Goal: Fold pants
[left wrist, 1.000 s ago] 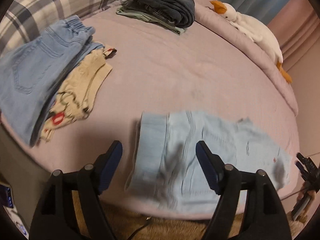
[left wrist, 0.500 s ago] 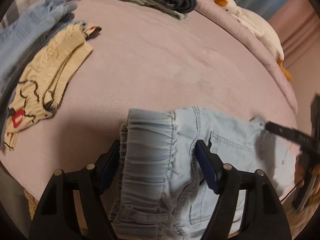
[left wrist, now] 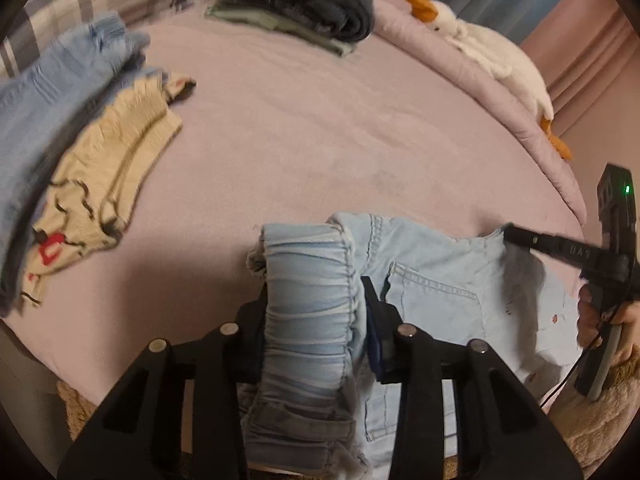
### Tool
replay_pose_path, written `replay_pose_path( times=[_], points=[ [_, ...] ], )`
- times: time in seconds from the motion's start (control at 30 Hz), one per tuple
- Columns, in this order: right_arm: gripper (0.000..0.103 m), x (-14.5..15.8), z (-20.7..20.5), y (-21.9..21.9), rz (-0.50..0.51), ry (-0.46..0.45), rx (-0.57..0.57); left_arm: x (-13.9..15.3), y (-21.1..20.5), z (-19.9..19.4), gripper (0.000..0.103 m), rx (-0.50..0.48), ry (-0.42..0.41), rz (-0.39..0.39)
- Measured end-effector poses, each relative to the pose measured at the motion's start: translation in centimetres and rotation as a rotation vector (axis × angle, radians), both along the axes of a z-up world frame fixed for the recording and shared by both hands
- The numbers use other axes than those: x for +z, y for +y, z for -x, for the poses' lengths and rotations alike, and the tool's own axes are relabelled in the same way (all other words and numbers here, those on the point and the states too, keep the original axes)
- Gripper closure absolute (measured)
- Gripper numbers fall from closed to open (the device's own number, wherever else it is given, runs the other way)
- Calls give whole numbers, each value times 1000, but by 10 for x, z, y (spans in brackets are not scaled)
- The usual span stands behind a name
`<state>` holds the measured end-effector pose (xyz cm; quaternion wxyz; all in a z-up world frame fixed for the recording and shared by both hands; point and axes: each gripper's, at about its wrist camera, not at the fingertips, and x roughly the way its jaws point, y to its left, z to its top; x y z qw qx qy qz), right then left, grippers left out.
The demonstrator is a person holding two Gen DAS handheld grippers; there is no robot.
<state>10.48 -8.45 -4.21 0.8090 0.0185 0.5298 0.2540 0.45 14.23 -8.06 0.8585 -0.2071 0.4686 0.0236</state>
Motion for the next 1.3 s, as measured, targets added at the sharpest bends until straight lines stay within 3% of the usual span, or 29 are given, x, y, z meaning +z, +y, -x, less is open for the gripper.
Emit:
replay_pose_path(
  times=[0.07,0.2,0.27,0.57,0.83,0.97,1.03,1.1,1.17,1.3],
  points=[
    [94,3,1,1,9,-29,-12,3,-6,4,65,-8,-18,-58],
    [94,-33,-5,16,115,5,-12,-16,-14,-2,60,-7,37,-152],
    [94,-48,-5,23,152,-15,-20,-16,-14,-2,60,-4,36,-157],
    [95,-51,-13,23,127,-18,-48,-24,-12,-4,49,11,39,-173],
    [96,-51,-8,42,242,-131,-93,-27,-18,-6,43,15,32,-210],
    [95,-42,-9,30,200,-121,-94,-20,-13,-2,43,16,51,-180],
    [83,-30,-6,14,151,-105,-126,-12,-13,2,45,27,59,-177],
    [54,-11,6,-12,91,-143,-185,-3,-18,6,45,31,46,-197],
    [48,3,20,-38,56,-183,-223,7,-25,10,42,28,25,-245],
    [48,10,42,-100,17,-186,-328,29,-41,14,28,-9,-18,-312]
  ],
)
